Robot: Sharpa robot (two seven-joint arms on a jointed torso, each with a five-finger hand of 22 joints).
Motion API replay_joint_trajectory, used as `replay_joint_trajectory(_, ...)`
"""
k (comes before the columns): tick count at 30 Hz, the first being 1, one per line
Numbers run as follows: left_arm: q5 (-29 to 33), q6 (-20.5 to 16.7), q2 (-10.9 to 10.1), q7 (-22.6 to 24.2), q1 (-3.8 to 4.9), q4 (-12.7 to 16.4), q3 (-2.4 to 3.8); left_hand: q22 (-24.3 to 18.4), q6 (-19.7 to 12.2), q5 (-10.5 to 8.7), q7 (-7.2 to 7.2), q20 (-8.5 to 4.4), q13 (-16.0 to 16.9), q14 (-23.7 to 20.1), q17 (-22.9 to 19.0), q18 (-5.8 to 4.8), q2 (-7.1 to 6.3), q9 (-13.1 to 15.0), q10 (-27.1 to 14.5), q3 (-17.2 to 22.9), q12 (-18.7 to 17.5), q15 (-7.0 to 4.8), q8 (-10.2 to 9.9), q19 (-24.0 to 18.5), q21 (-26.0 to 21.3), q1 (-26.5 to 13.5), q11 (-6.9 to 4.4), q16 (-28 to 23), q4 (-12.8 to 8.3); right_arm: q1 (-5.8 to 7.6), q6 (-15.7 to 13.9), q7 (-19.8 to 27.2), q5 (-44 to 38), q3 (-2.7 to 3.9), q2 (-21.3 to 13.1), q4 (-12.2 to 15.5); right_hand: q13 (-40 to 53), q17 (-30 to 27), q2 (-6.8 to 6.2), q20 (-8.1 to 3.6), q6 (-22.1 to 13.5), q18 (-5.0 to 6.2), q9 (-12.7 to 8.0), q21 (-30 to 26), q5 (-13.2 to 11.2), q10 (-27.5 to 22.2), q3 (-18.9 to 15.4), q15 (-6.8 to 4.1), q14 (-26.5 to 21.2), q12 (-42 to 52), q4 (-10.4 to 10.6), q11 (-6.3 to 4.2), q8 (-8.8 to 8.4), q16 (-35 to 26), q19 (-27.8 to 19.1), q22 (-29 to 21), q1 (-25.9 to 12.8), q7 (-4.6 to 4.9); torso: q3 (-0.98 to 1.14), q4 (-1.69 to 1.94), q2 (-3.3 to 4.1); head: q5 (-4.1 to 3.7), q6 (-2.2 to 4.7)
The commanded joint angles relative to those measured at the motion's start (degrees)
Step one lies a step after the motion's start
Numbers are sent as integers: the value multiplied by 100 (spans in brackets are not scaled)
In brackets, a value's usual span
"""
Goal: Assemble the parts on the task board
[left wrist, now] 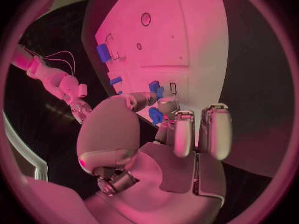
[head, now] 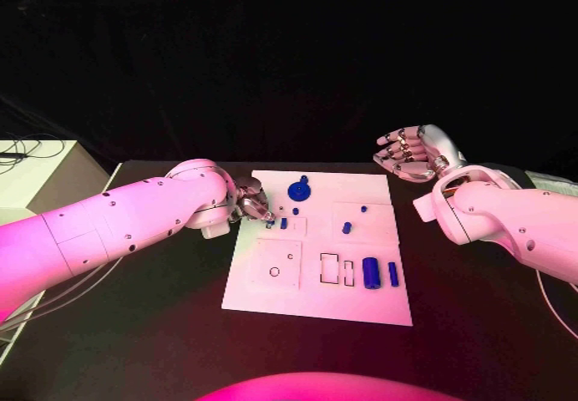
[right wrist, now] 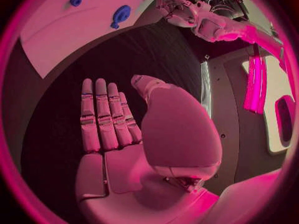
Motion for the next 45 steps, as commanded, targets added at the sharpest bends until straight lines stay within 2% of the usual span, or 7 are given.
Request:
replay_joint_trajectory(1, -412, 411, 38, -34, 13, -51, 6, 521, 81, 33, -57, -2, -7, 596, 1509, -53, 23, -6, 20, 1033, -41, -40, 23, 19, 20, 13, -14, 25, -1065, -3, 107, 24, -17, 2, 11, -2, -12, -10, -2, 8, -10, 72, -7, -15, 39, -3, -22, 46, -5, -38, -7, 27, -25, -31, -18, -9, -53, 135, -2, 6, -3, -3, -4)
replay_joint_trajectory(9, -638, 385, 104, -48, 18, -112, 4, 532, 98, 97, -58, -3, 5, 596, 1509, -55, 16, -9, 34, 1034, -36, -43, 16, 27, 26, 12, -16, 25, -1074, -4, 156, 24, -20, 2, 23, -8, -47, -39, 0, 19, -21, 70, -16, -18, 40, -25, -47, 59, -21, -50, -5, 40, -42, -63, -37, -61, -78, 146, -5, 6, 3, 10, -1)
replay_joint_trajectory(14, -778, 343, 134, -45, 18, -109, 3, 549, 106, 122, -59, -4, 11, 596, 1509, -59, 14, -11, 42, 1033, -33, -44, 14, 38, 35, 11, -18, 25, -1076, -4, 173, 31, -20, 2, 27, -10, -62, -52, 1, 24, -21, 70, -20, -17, 40, -32, -65, 64, -23, -53, 2, 44, -47, -75, -45, -87, -98, 149, -6, -6, 3, 21, -4)
replay_joint_trajectory(26, -827, 309, 204, -45, 16, -133, -8, 550, 109, 133, -60, -5, 12, 596, 1509, -60, 14, -12, 44, 1033, -32, -44, 13, 39, 36, 11, -19, 25, -1077, -4, 178, 36, -21, 2, 35, -10, -69, -59, 2, 26, -21, 71, -22, -17, 43, -36, -73, 66, -25, -56, 3, 46, -50, -82, -48, -99, -105, 150, -9, 1, 8, 23, -18)
replay_joint_trajectory(28, -827, 317, 208, -45, 16, -136, -10, 550, 109, 133, -60, -5, 12, 596, 1509, -60, 14, -12, 44, 1033, -32, -44, 13, 39, 36, 11, -19, 25, -1077, -4, 177, 36, -21, 2, 34, -9, -69, -59, 2, 26, -21, 71, -22, -17, 43, -36, -73, 66, -25, -56, 3, 46, -50, -82, -48, -99, -105, 150, -5, -1, 9, 25, -25)
replay_joint_trajectory(39, -824, 442, 178, -53, 16, -125, -15, 550, 109, 133, -60, -5, 12, 596, 1509, -60, 14, -12, 44, 1033, -32, -44, 13, 39, 36, 11, -19, 25, -1077, -4, 176, 34, -21, 2, 29, -9, -69, -59, 2, 26, -21, 71, -22, -17, 43, -36, -73, 66, -25, -56, 3, 46, -50, -82, -48, -99, -105, 150, -11, 9, 4, 19, -47)
replay_joint_trajectory(45, -824, 448, 169, -54, 16, -117, -15, 547, 115, 151, -61, -5, -6, 596, 1509, -59, 11, -13, 41, 1030, -44, -45, 10, 37, 34, 8, -19, 25, -1078, -4, 177, 33, -21, 2, 30, -13, -69, -59, 2, 26, -21, 71, -22, -17, 43, -36, -73, 66, -25, -56, 3, 46, -50, -82, -48, -99, -105, 150, -10, 0, 5, 33, -46)
